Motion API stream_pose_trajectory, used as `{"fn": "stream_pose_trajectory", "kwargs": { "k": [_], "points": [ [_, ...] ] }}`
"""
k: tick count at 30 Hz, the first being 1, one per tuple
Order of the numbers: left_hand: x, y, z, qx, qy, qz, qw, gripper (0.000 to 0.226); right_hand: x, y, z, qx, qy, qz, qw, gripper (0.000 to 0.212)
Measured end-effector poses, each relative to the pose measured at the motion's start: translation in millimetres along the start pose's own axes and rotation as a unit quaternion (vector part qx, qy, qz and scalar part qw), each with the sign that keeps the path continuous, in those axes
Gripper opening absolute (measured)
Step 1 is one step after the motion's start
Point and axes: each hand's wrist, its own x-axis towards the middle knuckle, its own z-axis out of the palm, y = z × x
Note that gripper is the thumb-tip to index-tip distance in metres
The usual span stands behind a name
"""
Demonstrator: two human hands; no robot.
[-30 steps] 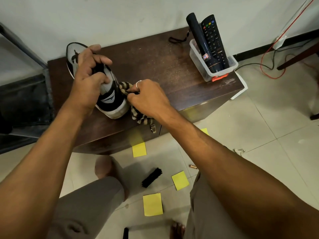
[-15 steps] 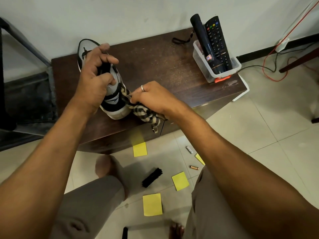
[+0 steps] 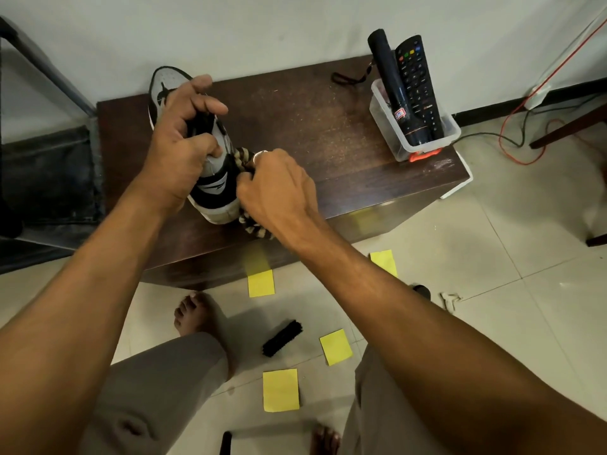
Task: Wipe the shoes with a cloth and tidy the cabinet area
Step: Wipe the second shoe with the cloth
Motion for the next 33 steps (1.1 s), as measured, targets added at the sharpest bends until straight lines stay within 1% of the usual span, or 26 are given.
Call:
{"fn": "stream_pose_trajectory", "kwargs": {
  "k": [2,5,7,9,12,15,16,17,19,20,21,22,24,25,28,29,30,31,32,33],
  "points": [
    [-0.4,-0.8,0.3,-0.001,0.0,0.0,1.0,0.046,4.1,4.5,4.0,0.019,0.008,-0.018,1.0,0.017],
    [-2.0,-1.6,-0.9,-0.004,0.003,-0.001,1.0,0.048,13.3,9.9,10.4,0.154,0.004,-0.036,0.987,0.03],
    [-2.4,-2.2,-0.4,-0.011,0.002,-0.003,1.0,0.049,16.5,9.9,10.2,0.236,-0.034,-0.003,0.971,0.033],
    [-3.4,-3.6,0.4,-0.013,0.002,-0.002,1.0,0.049,17.8,13.7,6.5,0.281,-0.089,0.02,0.955,0.029],
    [-2.5,-4.6,-0.3,-0.012,0.003,-0.006,1.0,0.05,15.8,18.7,-9.6,0.297,-0.157,0.043,0.941,0.019],
    [-1.7,-3.6,0.6,-0.013,0.004,-0.008,1.0,0.049,13.8,20.9,-21.9,0.238,-0.198,0.022,0.951,0.024],
    [-1.8,-3.1,1.2,-0.015,0.006,-0.01,1.0,0.049,15.0,21.9,-23.6,0.219,-0.19,0.01,0.957,0.022],
    [-1.7,-2.7,1.4,-0.017,0.006,-0.012,1.0,0.048,15.8,22.4,-24.7,0.214,-0.161,0.007,0.963,0.023],
    [-1.2,-2.8,1.3,-0.017,0.005,-0.012,1.0,0.048,15.7,19.7,-20.8,0.226,-0.068,0.025,0.971,0.039],
    [-1.2,-3.5,0.8,-0.015,0.005,-0.01,1.0,0.048,16.2,16.9,-15.4,0.244,-0.029,0.033,0.969,0.037],
    [-1.2,-4.5,0.4,-0.016,0.005,-0.009,1.0,0.049,15.7,12.1,-10.1,0.263,-0.011,0.038,0.964,0.027],
    [-1.4,-5.7,-0.1,-0.018,0.005,-0.007,1.0,0.05,14.0,6.8,-4.6,0.277,-0.016,0.039,0.96,0.022],
    [-1.8,-7.6,-1.0,-0.023,0.001,-0.003,1.0,0.052,9.7,0.1,3.0,0.325,-0.044,0.058,0.943,0.029],
    [-1.7,-8.1,-1.5,-0.023,0.001,-0.002,1.0,0.053,7.5,-0.5,5.4,0.37,-0.048,0.084,0.924,0.029],
    [-1.8,-7.9,-1.7,-0.026,0.003,-0.007,1.0,0.053,0.9,1.0,9.7,0.5,-0.05,0.164,0.849,0.023],
    [-1.8,-7.5,-1.6,-0.028,0.003,-0.009,1.0,0.052,-1.9,-0.4,10.9,0.528,-0.047,0.179,0.829,0.023],
    [-2.0,-7.2,-1.9,-0.029,0.003,-0.01,1.0,0.052,-4.7,-2.3,13.8,0.544,-0.038,0.184,0.818,0.025],
    [-2.2,-6.8,-1.8,-0.029,0.003,-0.012,0.999,0.052,-7.2,-4.2,16.2,0.55,-0.026,0.181,0.815,0.027],
    [-2.3,-6.6,-1.8,-0.028,0.001,-0.013,1.0,0.052,-9.3,-6.1,17.2,0.54,-0.017,0.171,0.824,0.027],
    [-2.6,-6.6,-2.2,-0.026,0.001,-0.013,1.0,0.052,-10.5,-6.8,17.4,0.519,-0.013,0.154,0.841,0.028]
  ]
}}
